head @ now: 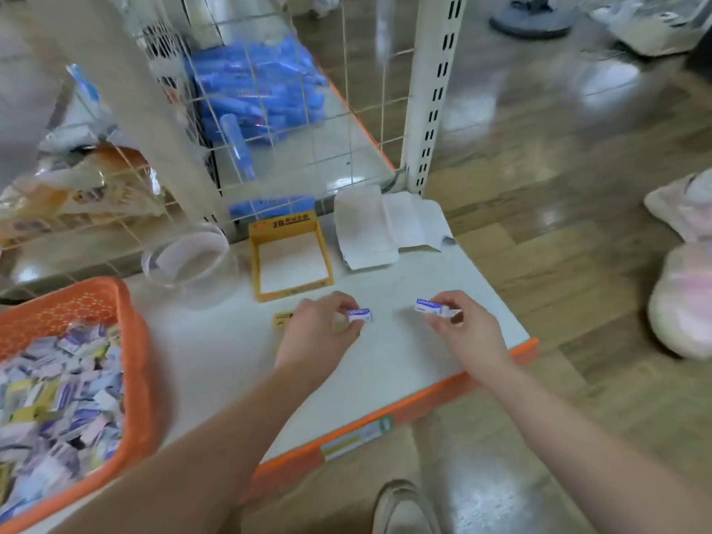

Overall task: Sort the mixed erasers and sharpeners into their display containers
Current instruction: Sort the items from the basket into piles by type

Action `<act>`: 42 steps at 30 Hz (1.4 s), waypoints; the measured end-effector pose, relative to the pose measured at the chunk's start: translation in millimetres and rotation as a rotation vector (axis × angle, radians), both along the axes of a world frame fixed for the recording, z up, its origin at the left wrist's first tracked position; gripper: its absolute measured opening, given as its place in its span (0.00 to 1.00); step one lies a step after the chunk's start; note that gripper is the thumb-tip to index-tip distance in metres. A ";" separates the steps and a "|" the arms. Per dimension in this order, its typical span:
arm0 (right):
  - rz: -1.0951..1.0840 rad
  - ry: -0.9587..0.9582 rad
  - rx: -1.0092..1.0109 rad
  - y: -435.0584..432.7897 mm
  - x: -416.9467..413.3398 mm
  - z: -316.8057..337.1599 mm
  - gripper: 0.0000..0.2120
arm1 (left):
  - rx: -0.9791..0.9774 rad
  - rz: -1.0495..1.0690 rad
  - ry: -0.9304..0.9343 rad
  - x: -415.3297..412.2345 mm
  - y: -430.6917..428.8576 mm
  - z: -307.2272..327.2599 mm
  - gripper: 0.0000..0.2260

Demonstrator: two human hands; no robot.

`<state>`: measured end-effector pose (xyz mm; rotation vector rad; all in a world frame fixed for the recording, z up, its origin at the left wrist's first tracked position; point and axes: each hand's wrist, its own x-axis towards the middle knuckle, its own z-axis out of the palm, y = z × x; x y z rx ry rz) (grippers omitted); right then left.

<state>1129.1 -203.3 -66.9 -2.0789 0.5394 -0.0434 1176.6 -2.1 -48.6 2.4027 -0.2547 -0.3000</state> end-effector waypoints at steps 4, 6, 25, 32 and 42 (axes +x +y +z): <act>0.052 -0.022 -0.119 -9.8 9.0 -19.6 0.09 | 0.068 -0.030 -0.078 14.1 -21.1 -25.0 0.08; 0.088 -0.047 -0.158 -8.3 16.9 -28.6 0.10 | 0.110 -0.020 -0.079 18.0 -26.7 -34.7 0.08; 0.142 -0.032 -0.251 45.9 -5.7 -1.3 0.22 | 0.244 0.107 -0.272 -21.3 59.4 5.7 0.19; 0.311 -0.097 -0.167 136.2 -30.0 51.7 0.22 | 0.271 0.159 -0.339 -66.1 147.2 60.8 0.18; 0.593 -0.160 -0.084 243.5 -28.7 72.9 0.22 | 0.277 0.434 -0.017 -90.2 276.6 60.8 0.25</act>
